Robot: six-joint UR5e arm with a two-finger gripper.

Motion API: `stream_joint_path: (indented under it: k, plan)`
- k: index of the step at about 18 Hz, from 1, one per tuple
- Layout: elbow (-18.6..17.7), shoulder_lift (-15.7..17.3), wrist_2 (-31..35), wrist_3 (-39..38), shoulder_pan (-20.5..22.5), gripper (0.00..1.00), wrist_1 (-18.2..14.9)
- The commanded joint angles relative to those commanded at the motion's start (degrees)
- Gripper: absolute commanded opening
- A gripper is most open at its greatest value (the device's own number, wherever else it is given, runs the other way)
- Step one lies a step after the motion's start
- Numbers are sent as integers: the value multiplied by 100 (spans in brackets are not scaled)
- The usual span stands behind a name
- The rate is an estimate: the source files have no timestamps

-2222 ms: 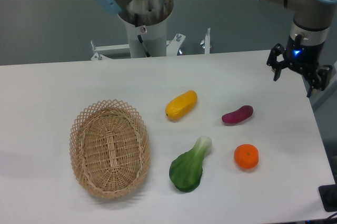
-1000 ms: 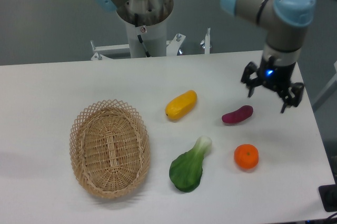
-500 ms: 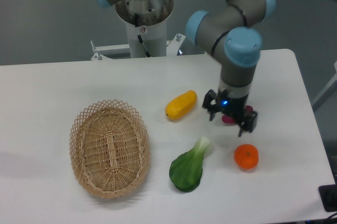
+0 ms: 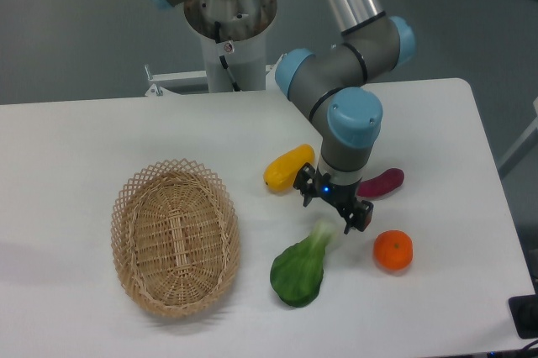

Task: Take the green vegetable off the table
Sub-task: 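Lower the gripper onto the bok choy stem and close it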

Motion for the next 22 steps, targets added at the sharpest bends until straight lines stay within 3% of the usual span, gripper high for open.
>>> stream_joint_path:
  k: [13,14,16,20,22]
  plan:
    - [-26,-194,264,-114,-88,100,71]
    - [-26,-194,264,-114,-88,91,105]
    - [-26,-202,264,-114,-88,58,220]
    - [-9,-194,264,-105,-88,37,229]
    - [17,-167,264,-105,-88,33,229]
